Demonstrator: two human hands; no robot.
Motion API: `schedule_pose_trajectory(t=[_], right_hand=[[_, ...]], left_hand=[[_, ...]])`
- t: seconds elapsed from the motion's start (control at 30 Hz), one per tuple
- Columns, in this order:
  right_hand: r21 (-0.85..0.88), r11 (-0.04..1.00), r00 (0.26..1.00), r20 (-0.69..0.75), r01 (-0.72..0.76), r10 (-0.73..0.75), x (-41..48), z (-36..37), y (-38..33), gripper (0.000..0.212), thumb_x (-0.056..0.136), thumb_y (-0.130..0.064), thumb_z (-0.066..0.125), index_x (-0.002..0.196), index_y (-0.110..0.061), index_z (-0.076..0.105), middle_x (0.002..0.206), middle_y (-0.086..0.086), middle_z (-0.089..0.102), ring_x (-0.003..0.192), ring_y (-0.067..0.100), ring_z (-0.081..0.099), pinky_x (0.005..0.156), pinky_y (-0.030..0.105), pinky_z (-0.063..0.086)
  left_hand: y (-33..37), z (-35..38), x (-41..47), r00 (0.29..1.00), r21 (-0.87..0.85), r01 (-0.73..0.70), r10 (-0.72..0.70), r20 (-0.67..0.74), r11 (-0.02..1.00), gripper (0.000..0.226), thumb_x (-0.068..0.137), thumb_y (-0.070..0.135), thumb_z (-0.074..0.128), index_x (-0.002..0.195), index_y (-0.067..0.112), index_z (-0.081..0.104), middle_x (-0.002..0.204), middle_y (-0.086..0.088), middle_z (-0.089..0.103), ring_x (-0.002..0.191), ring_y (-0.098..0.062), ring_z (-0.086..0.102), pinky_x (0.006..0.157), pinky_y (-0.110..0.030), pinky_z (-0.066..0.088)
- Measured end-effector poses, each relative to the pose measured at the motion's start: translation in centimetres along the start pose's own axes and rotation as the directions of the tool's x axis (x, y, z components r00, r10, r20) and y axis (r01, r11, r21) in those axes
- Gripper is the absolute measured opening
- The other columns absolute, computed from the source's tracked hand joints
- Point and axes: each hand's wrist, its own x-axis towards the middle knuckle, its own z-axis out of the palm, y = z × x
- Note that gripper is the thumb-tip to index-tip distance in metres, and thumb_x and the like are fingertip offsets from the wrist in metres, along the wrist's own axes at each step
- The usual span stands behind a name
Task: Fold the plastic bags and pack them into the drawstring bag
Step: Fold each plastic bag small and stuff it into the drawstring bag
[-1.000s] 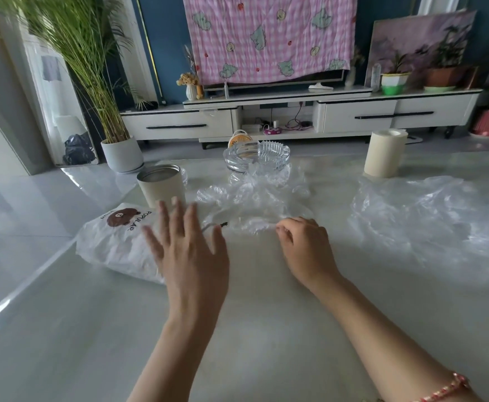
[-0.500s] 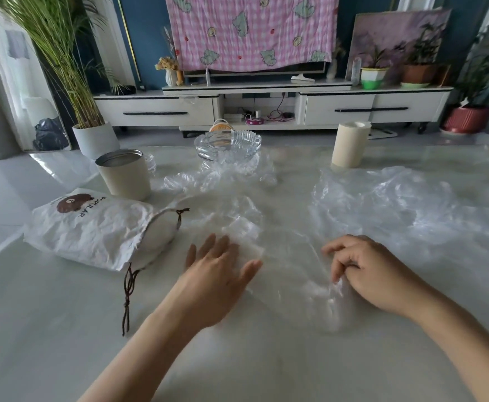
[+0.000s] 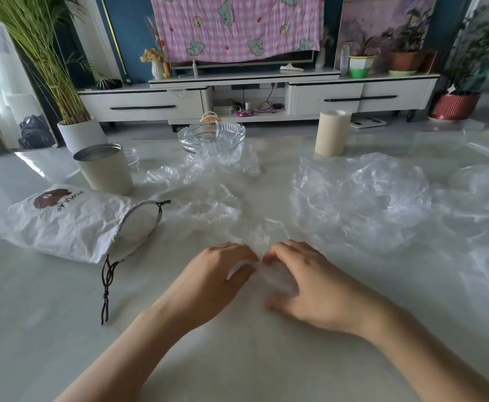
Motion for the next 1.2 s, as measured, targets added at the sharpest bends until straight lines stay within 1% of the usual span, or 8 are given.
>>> schedule_pose_trajectory(t=[0.2,0.33,0.4,0.57,0.67,0.77,1.0,1.2], right_hand=[[0.707,0.707,0.976,-0.166,0.016,0.144,0.0,-2.5,-0.6,0.009,0.085,-0.011,0.064,0.082,-0.003,0.063,0.074,0.000,0.069,0.071,0.006,0.063,0.065,0.019,0.050],[0.928,0.356,0.940,-0.020,-0.109,0.340,-0.3,-4.1,-0.1,0.026,0.073,-0.021,0.065,0.091,-0.003,0.066,0.078,0.006,0.067,0.066,0.018,0.060,0.051,0.026,0.051],[0.855,0.481,0.898,-0.041,-0.196,0.439,-0.2,-3.8,0.2,0.019,0.081,-0.022,0.065,0.091,-0.006,0.065,0.082,0.011,0.062,0.059,0.019,0.053,0.043,0.020,0.040],[0.164,0.916,0.887,-0.235,-0.367,0.397,0.1,-1.8,1.6,0.019,0.091,-0.032,0.057,0.102,-0.017,0.057,0.076,-0.002,0.062,0.071,0.015,0.062,0.063,0.024,0.045],[-0.165,0.923,0.863,-0.442,-0.347,0.245,0.1,-1.2,2.0,0.028,0.089,-0.023,0.060,0.115,-0.013,0.056,0.103,0.003,0.059,0.101,0.024,0.055,0.082,0.029,0.040],[-0.100,0.992,0.791,-0.612,-0.083,0.004,0.6,0.2,0.2,0.015,0.083,-0.005,0.057,0.097,-0.007,0.064,0.092,0.006,0.063,0.089,0.025,0.058,0.078,0.024,0.040],[-0.281,0.955,0.995,0.001,-0.096,0.100,2.1,3.9,-0.1,0.083,0.077,-0.059,-0.010,0.150,-0.022,0.001,0.159,-0.002,-0.006,0.145,0.012,-0.009,0.112,0.029,-0.015],[-0.278,0.958,0.990,0.104,-0.067,0.100,1.4,1.6,2.1,0.090,0.073,-0.072,0.004,0.150,-0.027,0.005,0.158,-0.006,-0.008,0.144,0.007,-0.010,0.111,0.021,-0.012]], left_hand=[[1.1,-1.5,0.1,0.970,-0.096,0.130,-0.147,-0.195,0.987,0.030,0.067,0.045,0.075,0.092,0.035,0.061,0.083,0.043,0.059,0.080,0.022,0.054,0.072,0.001,0.035],[0.5,-3.2,0.5,0.875,-0.536,0.233,-0.415,-0.248,0.811,0.019,0.075,0.028,0.073,0.079,0.010,0.068,0.058,0.013,0.062,0.055,0.006,0.056,0.058,-0.008,0.043],[0.4,-3.8,0.5,0.846,-0.710,0.315,-0.525,-0.091,0.630,0.029,0.076,0.033,0.077,0.073,0.006,0.066,0.056,-0.002,0.055,0.049,-0.012,0.051,0.046,-0.019,0.043],[-0.8,-3.0,0.2,0.769,-0.126,0.601,-0.614,-0.179,0.789,0.024,0.079,0.035,0.072,0.087,0.014,0.064,0.053,0.009,0.056,0.047,-0.004,0.050,0.046,-0.019,0.039],[-1.1,-2.7,-0.2,0.829,0.198,0.494,-0.389,-0.403,0.847,0.037,0.083,0.039,0.067,0.111,0.016,0.059,0.092,0.000,0.061,0.087,-0.019,0.057,0.071,-0.026,0.040],[0.3,-1.7,0.0,0.919,0.239,0.161,-0.057,-0.391,0.958,0.029,0.090,0.029,0.048,0.107,0.013,0.065,0.104,-0.002,0.064,0.096,-0.018,0.057,0.080,-0.022,0.042],[-1.0,1.1,-0.3,0.947,0.359,0.208,-0.279,0.157,0.910,0.109,0.061,0.079,-0.026,0.150,0.027,0.012,0.158,0.009,0.004,0.140,0.002,-0.007,0.108,-0.013,-0.011],[-0.9,0.8,-0.7,0.933,0.478,0.173,-0.299,0.201,0.861,0.121,0.040,0.082,-0.037,0.148,0.036,-0.007,0.157,0.008,-0.011,0.142,-0.005,-0.014,0.105,-0.014,-0.018]])
